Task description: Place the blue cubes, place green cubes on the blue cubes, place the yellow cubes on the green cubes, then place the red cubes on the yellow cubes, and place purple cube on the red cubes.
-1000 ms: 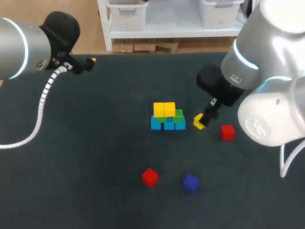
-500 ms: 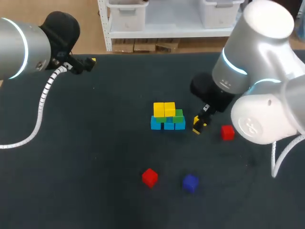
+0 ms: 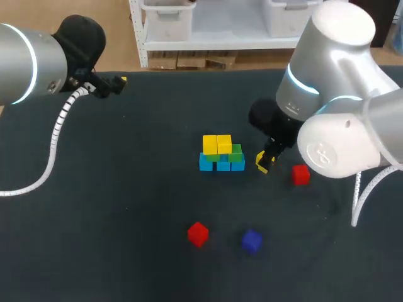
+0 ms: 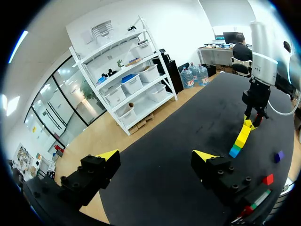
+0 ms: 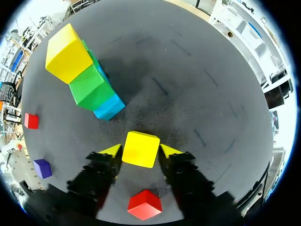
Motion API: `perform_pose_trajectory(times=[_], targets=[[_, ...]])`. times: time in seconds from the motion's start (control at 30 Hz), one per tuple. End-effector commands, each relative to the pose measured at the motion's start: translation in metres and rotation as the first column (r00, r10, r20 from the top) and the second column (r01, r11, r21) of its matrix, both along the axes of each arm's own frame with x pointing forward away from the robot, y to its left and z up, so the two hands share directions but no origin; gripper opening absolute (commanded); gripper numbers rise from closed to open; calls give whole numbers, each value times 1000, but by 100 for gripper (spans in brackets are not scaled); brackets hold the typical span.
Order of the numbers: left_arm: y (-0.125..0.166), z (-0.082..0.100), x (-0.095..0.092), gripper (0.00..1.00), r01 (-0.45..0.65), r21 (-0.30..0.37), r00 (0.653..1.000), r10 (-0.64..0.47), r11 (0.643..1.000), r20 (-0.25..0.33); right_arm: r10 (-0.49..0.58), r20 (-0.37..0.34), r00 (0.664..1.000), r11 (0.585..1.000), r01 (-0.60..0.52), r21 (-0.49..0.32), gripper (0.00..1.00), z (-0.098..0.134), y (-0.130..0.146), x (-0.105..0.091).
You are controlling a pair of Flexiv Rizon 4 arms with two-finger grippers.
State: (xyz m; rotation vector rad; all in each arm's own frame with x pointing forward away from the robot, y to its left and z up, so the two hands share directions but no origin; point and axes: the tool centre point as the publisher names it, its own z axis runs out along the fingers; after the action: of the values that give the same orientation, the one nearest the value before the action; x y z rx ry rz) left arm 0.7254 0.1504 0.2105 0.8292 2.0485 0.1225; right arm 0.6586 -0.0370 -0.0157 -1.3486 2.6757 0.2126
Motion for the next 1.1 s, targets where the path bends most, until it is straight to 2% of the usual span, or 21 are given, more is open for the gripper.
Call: perform_pose_trajectory(times=[0.03,0.33,0.47,0.5,0.67,0.8,0.97,1.1], targets=[[0,0,2,100,4,-1,1000,-4,1000,-2,28,-6,1000,1000,-28,-2,0,10,-4,-4],[0,0,2,100,4,-1,1000,-4,1000,-2,132,-8,991,991,-132,-15,0,29,-17,-18],[0,0,2,100,4,-1,1000,-4,1000,-2,224,37,974,974,-225,13,0,47,-19,-19],[0,0,2,100,4,-1,1000,-4,1000,-2,257,66,964,966,-258,7,0,51,-19,-19],[0,0,2,100,4,-1,1000,-4,1000,-2,379,61,923,925,-379,-17,0,66,-16,-16],[0,0,2,100,4,-1,1000,-4,1000,-2,469,66,881,883,-470,9,0,78,-8,-13],[0,0,2,100,4,-1,1000,-4,1000,-2,551,67,832,833,-553,19,0,86,12,-20],[0,0,2,100,4,-1,1000,-4,1000,-2,631,92,771,775,-632,-18,0,88,26,-20]])
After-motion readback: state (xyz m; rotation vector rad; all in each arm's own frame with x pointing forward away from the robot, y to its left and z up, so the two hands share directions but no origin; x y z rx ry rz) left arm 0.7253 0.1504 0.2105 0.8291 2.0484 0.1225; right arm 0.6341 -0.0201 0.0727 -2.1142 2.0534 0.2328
